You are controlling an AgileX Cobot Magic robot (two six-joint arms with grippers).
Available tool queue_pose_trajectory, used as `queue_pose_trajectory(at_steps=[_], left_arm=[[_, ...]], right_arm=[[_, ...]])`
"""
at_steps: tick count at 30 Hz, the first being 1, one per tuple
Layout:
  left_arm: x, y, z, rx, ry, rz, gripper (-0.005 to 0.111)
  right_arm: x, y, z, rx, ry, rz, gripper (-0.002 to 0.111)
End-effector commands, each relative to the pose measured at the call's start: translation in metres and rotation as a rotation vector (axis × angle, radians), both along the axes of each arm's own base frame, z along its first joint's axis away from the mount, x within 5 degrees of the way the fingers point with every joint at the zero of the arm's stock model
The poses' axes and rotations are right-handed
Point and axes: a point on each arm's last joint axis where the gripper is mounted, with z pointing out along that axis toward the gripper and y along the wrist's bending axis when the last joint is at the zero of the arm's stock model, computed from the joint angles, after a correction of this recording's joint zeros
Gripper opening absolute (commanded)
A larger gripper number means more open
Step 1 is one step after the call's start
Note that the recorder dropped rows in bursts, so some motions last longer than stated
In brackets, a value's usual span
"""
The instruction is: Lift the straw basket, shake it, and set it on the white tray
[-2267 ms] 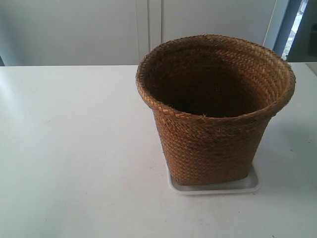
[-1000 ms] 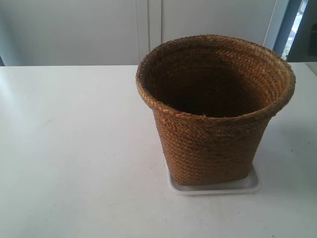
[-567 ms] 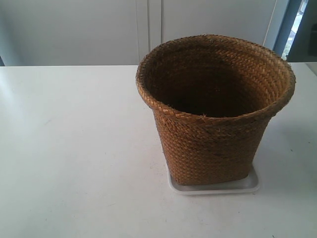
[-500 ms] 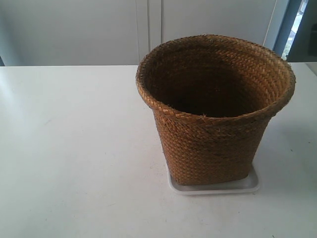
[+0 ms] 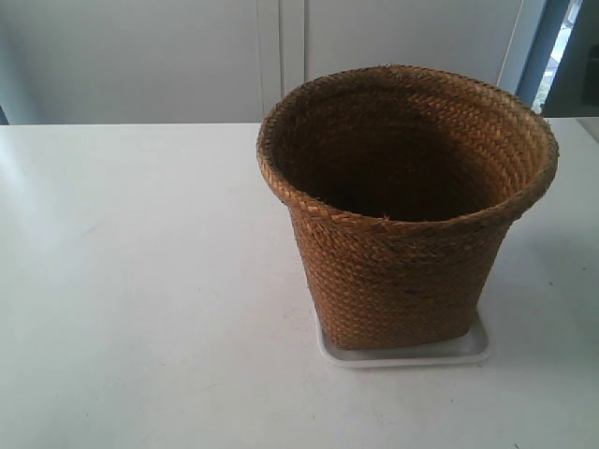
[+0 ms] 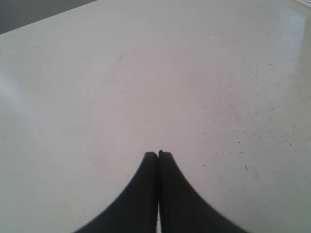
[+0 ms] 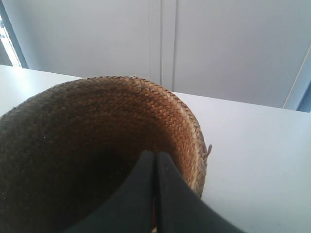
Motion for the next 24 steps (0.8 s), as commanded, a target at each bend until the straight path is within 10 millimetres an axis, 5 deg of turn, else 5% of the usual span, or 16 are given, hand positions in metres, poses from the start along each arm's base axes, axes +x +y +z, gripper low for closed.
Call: queue_pose_trajectory(at_steps=[1,13,24], left_arm=[[0.000,0.000,-0.001,0.005,0.001,0.003,0.000],[0.000,0.000,-0.001,0.005,0.001,0.003,0.000],[0.000,0.000,-0.001,0.005,0.001,0.003,0.000]], right_arm=[[-0.001,-0.002,0.000,-0.008,-0.005,-0.009,0.000],[-0.054,-0.011,0.015,-0.068,-0.160,-0.052,0.000],[-0.067,-0.024,-0.087,-0.047,-0.132,-0.184,0.000]])
